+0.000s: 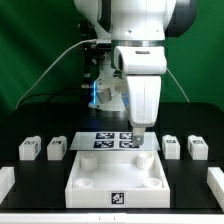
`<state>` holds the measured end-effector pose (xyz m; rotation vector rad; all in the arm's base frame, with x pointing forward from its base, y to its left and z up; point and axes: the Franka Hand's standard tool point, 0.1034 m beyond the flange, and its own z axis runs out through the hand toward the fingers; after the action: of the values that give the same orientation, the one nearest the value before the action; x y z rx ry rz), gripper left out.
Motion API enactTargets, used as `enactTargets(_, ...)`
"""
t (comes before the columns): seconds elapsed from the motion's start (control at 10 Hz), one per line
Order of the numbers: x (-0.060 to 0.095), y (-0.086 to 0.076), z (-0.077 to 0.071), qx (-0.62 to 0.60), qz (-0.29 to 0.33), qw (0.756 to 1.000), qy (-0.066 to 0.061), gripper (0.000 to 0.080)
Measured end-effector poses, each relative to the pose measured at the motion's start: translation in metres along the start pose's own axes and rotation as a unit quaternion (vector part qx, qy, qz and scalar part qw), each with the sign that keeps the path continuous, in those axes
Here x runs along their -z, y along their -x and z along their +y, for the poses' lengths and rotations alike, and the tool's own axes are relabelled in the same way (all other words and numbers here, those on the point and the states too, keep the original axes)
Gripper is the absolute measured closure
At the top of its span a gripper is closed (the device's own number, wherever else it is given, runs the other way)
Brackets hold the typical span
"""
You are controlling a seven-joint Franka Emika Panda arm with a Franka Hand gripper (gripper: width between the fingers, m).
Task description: Assemble one leg
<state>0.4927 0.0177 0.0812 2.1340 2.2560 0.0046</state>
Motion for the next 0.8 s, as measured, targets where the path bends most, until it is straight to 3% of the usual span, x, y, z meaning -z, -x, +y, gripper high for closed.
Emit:
enactTargets(0.2, -0.002, 0.001, -0.002, -0.001, 0.0, 1.0, -0.001, 0.015)
enactTargets(0.3, -0.012, 0.006, -0.013, -0.001, 0.002, 1.0, 0.006, 0.015)
enactTargets(0.5, -0.04, 0.016, -0.05, -0.013, 0.007, 1.0, 0.002, 0.015)
enactTargets(0.7, -0.066, 0.022, -0.059, -0.026, 0.013, 1.0, -0.006, 0.015)
enactTargets(0.8, -0.071, 0.021, -0.06, -0.027, 0.014, 0.999, -0.01, 0.015)
